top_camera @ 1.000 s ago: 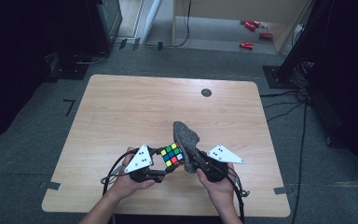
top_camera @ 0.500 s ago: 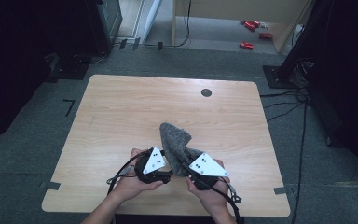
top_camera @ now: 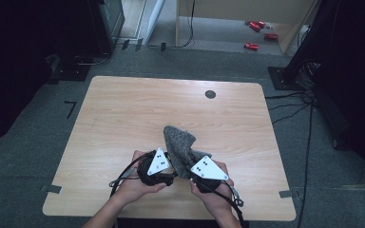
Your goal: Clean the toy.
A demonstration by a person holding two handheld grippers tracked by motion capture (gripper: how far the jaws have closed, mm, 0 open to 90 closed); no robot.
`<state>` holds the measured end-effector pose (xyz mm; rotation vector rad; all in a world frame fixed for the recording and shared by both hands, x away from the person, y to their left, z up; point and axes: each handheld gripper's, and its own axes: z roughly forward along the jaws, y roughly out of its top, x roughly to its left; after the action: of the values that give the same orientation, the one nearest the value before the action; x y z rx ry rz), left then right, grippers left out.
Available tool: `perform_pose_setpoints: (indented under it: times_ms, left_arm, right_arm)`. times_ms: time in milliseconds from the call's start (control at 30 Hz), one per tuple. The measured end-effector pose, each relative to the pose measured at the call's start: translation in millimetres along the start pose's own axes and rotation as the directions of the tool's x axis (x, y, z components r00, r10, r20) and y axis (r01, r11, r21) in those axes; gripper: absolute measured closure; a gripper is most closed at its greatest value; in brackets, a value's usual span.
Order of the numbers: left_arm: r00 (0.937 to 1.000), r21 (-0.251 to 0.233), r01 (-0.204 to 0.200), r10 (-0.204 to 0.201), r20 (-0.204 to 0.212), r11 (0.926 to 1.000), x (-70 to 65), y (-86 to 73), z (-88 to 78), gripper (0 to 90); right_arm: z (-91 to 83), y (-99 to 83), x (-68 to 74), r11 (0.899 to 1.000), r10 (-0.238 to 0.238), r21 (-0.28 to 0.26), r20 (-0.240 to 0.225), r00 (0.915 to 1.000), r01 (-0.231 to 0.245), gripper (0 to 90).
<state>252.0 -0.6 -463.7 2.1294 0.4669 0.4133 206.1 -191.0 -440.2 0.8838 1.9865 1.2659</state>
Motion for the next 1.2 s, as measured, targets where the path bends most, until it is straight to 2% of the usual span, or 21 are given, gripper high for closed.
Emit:
perform_pose_setpoints:
  times_ms: [67,167,233,267,333,400,467,533,633,700,733,833,867,900,1000,1067,1133,1200]
  left_arm:
    - [1.0000,-0.004,0.003,-0.003,-0.001,1.0000,0.0,0.1,-0.1,35.4]
    - [1.0000,0.001,-0.004,0.004,-0.002,1.0000,-0.2,-0.7,-0.2,35.5]
    - [1.0000,-0.003,-0.003,0.003,0.001,1.0000,0.1,-0.6,-0.9,35.5]
    - [1.0000,-0.007,0.000,0.000,0.002,1.0000,0.3,-0.5,-1.2,35.5]
    - [0.9999,-0.012,0.010,-0.009,0.008,0.9999,2.1,-0.9,-2.2,35.5]
    - [0.9995,-0.022,0.029,-0.029,0.009,0.9993,4.7,-0.8,-3.5,35.4]
    - [0.9997,-0.016,0.024,-0.024,0.006,0.9996,5.1,-0.6,-3.2,35.4]
    - [0.9999,-0.004,0.012,-0.012,0.001,0.9999,3.9,-0.8,-1.9,35.4]
    - [1.0000,-0.005,0.006,-0.006,0.002,1.0000,1.3,0.0,-0.8,35.5]
    - [1.0000,0.004,-0.002,0.002,-0.004,1.0000,1.1,-0.7,-0.5,35.5]
    - [1.0000,0.006,0.000,0.000,-0.003,1.0000,1.5,-1.2,-0.6,35.4]
    - [0.9999,0.000,0.010,-0.010,0.003,1.0000,3.6,-1.5,-1.9,35.4]
    - [0.9999,-0.005,0.014,-0.014,0.006,0.9999,4.1,-1.5,-2.2,35.4]
    - [0.9998,-0.008,0.019,-0.019,0.010,0.9998,4.4,-1.3,-2.2,35.4]
    - [0.9998,-0.008,0.017,-0.017,0.008,0.9998,3.1,-0.8,-1.0,35.4]
    - [1.0000,-0.002,0.009,-0.009,0.003,1.0000,2.4,-0.9,-0.5,35.4]
    - [0.9999,0.000,0.012,-0.012,0.006,0.9999,3.1,-1.6,-0.6,35.5]
    - [0.9996,-0.008,0.024,-0.024,0.014,0.9997,4.1,-1.7,-1.4,35.5]
  right_arm:
    - [0.8,2.4,8.3,1.000,-0.031,-0.007,-0.027,0.9992,0.030,77.7]
    - [3.2,2.6,14.5,0.998,-0.063,-0.008,-0.042,0.9972,0.062,77.6]
    - [2.9,1.7,8.2,1.000,-0.027,-0.011,-0.057,0.9980,0.027,77.6]
    - [2.1,1.3,3.3,1.000,-0.003,-0.013,-0.049,0.9988,0.003,77.7]
    - [0.1,-0.4,-7.6,1.000,0.028,-0.009,-0.007,0.9996,-0.028,77.7]
    - [-0.7,-3.4,-16.4,0.998,0.067,-0.001,0.015,0.9977,-0.067,77.8]
    - [-0.8,-4.9,-15.3,0.996,0.088,-0.002,0.006,0.9961,-0.088,77.8]
    - [-0.7,-2.2,-4.9,0.999,0.044,-0.011,0.003,0.9990,-0.044,77.5]
    - [0.8,2.3,10.6,0.999,-0.040,-0.024,-0.045,0.9982,0.038,77.4]
    - [3.6,1.6,15.6,0.995,-0.099,-0.010,-0.020,0.9949,0.098,77.4]
    - [4.0,1.0,13.5,0.996,-0.092,-0.008,-0.023,0.9954,0.092,77.5]
    - [3.6,-1.7,0.1,1.000,-0.025,0.001,0.010,0.9996,0.025,77.6]
    - [2.1,-2.3,-3.6,1.000,0.017,0.005,0.013,0.9998,-0.017,77.6]
    - [1.5,-2.2,-4.8,0.999,0.034,0.002,0.008,0.9994,-0.034,77.6]
    - [1.6,0.3,1.7,1.000,0.017,-0.008,-0.011,0.9998,-0.017,77.5]
    - [3.5,1.1,9.7,1.000,-0.023,-0.013,-0.042,0.9989,0.022,77.3]
    - [5.3,0.8,12.9,0.999,-0.053,-0.010,-0.038,0.9979,0.052,77.3]
    - [4.6,0.2,5.4,1.000,-0.011,-0.013,-0.043,0.9990,0.011,77.3]
